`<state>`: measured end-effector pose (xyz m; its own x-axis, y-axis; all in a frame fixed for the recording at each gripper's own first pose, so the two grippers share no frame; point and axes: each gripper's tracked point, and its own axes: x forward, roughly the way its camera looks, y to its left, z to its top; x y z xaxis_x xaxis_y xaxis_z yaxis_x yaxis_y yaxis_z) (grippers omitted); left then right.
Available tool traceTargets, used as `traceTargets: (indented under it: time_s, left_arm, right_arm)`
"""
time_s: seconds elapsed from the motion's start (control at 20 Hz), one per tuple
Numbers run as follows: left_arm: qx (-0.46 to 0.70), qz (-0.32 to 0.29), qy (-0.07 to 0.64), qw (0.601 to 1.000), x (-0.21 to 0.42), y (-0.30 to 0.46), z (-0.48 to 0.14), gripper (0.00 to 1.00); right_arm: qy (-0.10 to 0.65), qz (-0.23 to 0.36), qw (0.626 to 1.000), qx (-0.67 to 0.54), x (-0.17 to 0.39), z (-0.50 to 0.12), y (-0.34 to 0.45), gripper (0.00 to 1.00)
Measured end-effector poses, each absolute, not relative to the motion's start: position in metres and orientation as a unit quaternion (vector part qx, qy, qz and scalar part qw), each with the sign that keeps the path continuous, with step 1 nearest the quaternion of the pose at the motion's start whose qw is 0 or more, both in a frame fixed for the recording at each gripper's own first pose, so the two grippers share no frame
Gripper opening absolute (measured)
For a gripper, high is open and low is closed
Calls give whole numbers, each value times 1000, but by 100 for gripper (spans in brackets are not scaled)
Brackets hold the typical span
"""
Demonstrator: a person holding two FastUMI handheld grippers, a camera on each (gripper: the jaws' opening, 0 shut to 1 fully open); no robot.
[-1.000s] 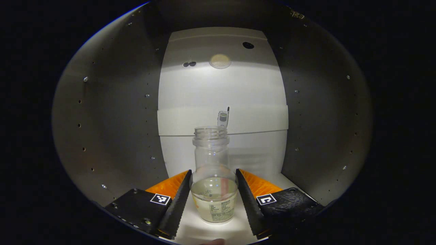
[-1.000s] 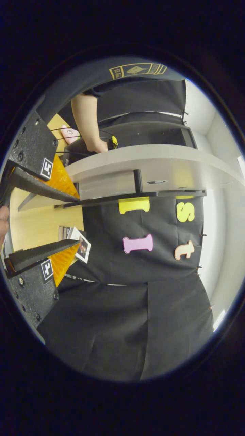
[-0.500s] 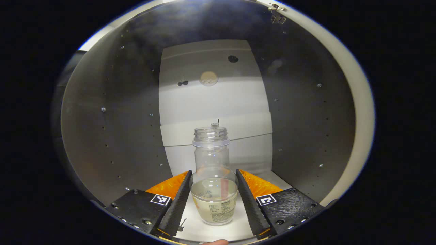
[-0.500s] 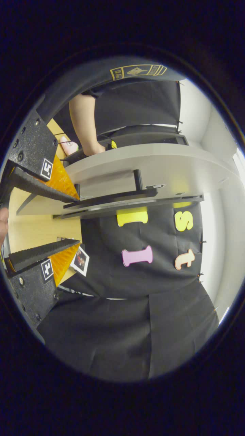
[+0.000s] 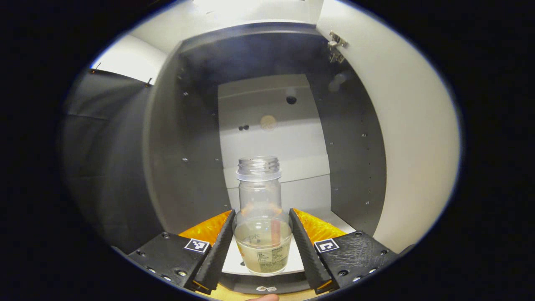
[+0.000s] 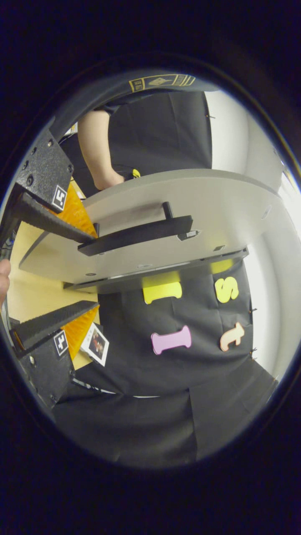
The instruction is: Open the cabinet door with the right hand, grasp the bottle in the cabinet with the left hand and place it on the coaster, then close the cabinet door with the right hand.
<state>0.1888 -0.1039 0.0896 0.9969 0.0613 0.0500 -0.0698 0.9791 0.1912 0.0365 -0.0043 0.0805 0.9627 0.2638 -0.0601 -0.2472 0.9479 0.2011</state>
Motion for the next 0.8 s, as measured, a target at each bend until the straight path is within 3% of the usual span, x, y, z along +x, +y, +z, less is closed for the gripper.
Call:
traceTargets:
  time_s: [0.25,0.8]
  left_arm:
    - [112,76,-48,990,131,-66,83,76]
    - [84,138,-27,986,50,17,-26,76]
  right_arm:
    - [54,155,984,73,37,80,-3,92]
    - [77,84,993,15,52,76,-9,95]
